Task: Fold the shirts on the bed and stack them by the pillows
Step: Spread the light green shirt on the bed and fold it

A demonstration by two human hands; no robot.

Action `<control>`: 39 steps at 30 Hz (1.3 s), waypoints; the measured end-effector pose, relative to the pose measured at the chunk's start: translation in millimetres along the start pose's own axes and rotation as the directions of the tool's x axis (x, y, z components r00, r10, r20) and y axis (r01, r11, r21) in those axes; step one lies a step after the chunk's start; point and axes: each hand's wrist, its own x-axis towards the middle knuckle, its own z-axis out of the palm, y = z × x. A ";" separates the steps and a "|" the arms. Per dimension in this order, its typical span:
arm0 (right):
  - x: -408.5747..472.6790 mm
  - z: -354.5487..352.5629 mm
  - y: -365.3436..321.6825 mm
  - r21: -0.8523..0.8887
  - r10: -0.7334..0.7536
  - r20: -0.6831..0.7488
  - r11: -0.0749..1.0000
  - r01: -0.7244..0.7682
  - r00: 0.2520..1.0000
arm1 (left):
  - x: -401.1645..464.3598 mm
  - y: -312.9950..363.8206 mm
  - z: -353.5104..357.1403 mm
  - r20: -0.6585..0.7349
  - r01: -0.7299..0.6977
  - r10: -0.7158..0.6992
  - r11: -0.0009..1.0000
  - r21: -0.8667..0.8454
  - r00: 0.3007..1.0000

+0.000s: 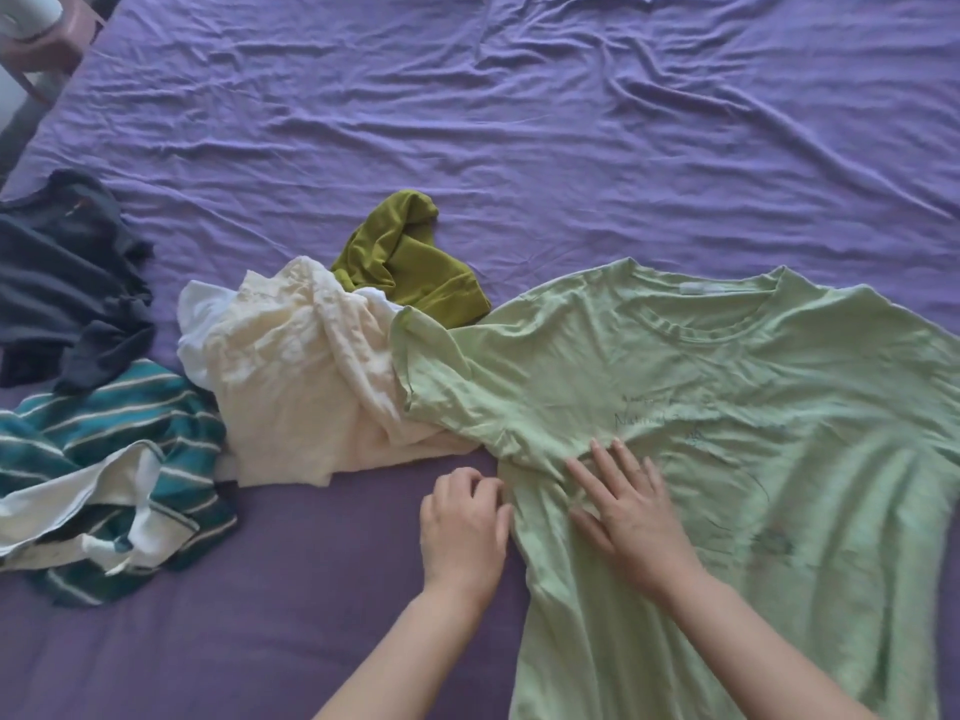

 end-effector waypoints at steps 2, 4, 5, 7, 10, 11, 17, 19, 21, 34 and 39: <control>-15.2 6.0 -5.5 0.023 0.018 0.018 1.000 -0.019 1.000 | 3.9 -0.1 5.5 0.116 0.198 -0.187 0.976 -0.093 0.976; -31.9 12.7 -11.5 -0.012 0.013 0.044 1.000 -0.012 0.999 | 9.4 7.4 8.4 0.198 0.346 -0.292 0.870 -0.351 0.936; -39.4 13.2 -14.5 -0.022 0.013 0.038 1.000 -0.013 0.999 | 11.8 13.9 8.2 0.229 0.390 -0.318 0.797 -0.461 0.920; -53.1 13.3 -18.5 -0.015 0.020 0.048 1.000 -0.020 0.999 | 12.4 27.9 8.2 0.291 0.444 -0.336 0.708 -0.549 0.896; -68.9 19.1 -12.9 -0.080 -0.004 0.070 0.997 0.010 0.998 | -1.4 35.4 11.0 0.244 0.419 -0.342 0.761 -0.496 0.908; -72.5 19.7 -8.5 -0.095 -0.010 0.072 0.995 0.017 0.997 | -7.3 32.9 11.8 0.198 0.406 -0.355 0.767 -0.497 0.914; -100.7 25.6 17.1 -0.139 -0.065 0.132 0.987 0.083 0.989 | -38.0 19.3 5.5 0.209 0.464 -0.447 0.596 -0.655 0.870; -114.2 36.4 20.4 -0.088 -0.080 0.144 0.992 0.093 0.986 | -58.5 23.4 11.5 0.324 0.493 -0.374 0.600 -0.630 0.869; -126.4 42.0 14.1 -0.071 -0.099 0.154 0.991 0.111 0.983 | -86.6 25.9 20.8 0.380 0.512 -0.347 0.654 -0.556 0.857; -156.5 86.0 -54.5 -0.046 -0.217 0.112 0.974 0.224 0.970 | -221.3 -5.0 29.8 0.377 0.515 -0.385 0.782 -0.352 0.843; -177.3 100.9 -75.9 0.003 -0.218 0.101 0.976 0.219 0.971 | -246.3 -15.9 25.3 0.508 0.588 -0.298 0.444 -0.676 0.808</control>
